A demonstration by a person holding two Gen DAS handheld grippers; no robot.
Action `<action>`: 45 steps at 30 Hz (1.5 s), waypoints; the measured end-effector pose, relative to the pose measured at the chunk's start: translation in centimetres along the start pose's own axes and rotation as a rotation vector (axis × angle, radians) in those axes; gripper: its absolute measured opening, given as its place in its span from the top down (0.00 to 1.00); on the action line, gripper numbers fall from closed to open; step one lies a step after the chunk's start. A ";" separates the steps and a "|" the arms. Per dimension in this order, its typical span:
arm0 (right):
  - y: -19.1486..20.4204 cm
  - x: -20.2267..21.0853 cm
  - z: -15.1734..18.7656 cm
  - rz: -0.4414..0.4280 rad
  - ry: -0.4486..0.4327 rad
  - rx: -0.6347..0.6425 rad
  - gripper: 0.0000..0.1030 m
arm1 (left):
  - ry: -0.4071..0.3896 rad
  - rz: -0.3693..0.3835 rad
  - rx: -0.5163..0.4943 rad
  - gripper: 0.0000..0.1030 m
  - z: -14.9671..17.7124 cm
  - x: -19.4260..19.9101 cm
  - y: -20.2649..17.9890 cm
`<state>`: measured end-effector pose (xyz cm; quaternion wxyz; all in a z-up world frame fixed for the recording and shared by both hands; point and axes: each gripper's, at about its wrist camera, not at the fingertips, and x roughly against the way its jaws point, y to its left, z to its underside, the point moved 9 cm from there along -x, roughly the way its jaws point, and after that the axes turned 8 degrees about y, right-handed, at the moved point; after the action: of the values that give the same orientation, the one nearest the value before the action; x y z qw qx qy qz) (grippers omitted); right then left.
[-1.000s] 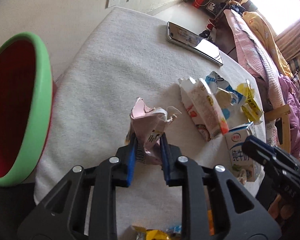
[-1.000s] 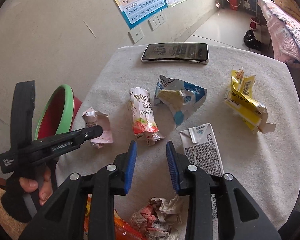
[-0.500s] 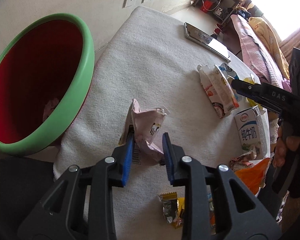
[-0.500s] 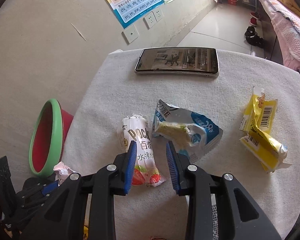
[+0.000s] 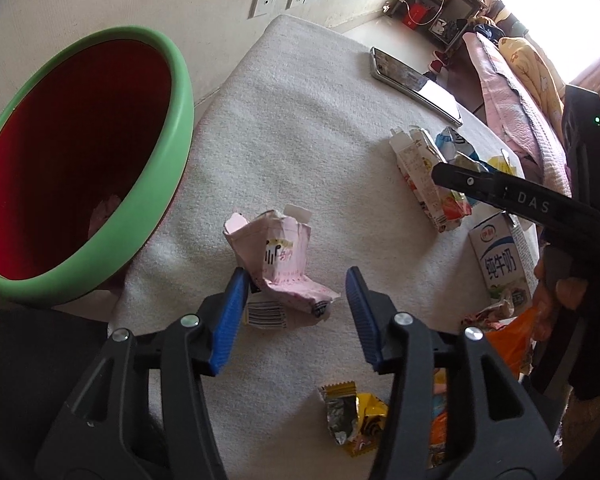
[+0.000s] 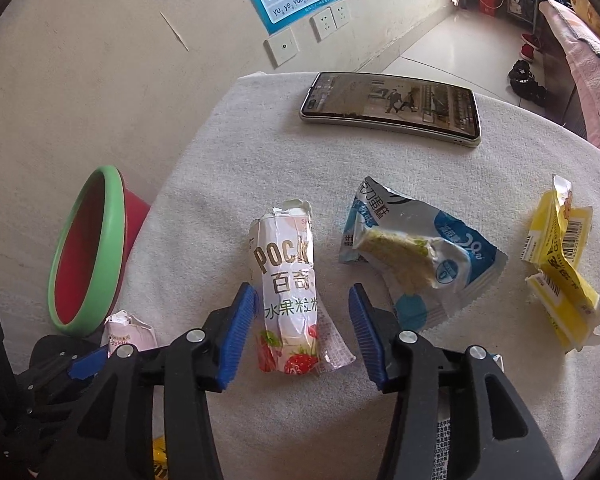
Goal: Collect trash
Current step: 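Grasp the crumpled pink wrapper with the left tool while the right tool holds the carton, then carry the pink wrapper and the Pocky carton over the bin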
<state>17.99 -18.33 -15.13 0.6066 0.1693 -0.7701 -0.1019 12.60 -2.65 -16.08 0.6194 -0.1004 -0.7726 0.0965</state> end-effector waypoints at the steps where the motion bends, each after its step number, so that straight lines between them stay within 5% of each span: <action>1: 0.0 0.0 -0.1 0.002 0.002 0.002 0.50 | 0.000 0.001 0.004 0.52 0.0 0.0 0.0; 10: 0.3 -1.8 0.0 -0.048 0.065 -0.041 0.45 | 0.008 0.006 0.023 0.48 0.2 -0.4 0.3; 13: 0.3 -1.9 0.4 -0.041 0.062 -0.034 0.61 | 0.011 0.004 0.021 0.48 0.2 -0.6 0.3; 23: 1.5 3.9 1.2 -0.094 -0.076 -0.040 0.66 | -0.023 -0.021 -0.002 0.62 0.0 -0.5 -0.1; 31: 6.1 5.3 4.2 -0.153 -0.111 -0.011 0.65 | -0.103 -0.027 -0.003 0.63 -0.5 1.3 0.0; 45: 13.0 6.3 4.6 -0.191 -0.117 0.144 0.65 | -0.161 0.008 0.090 0.63 -1.2 4.4 1.7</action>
<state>10.44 -9.04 -5.85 0.5346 0.2787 -0.7897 -0.1136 12.95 0.25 -12.16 0.5589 -0.0676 -0.8142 0.1415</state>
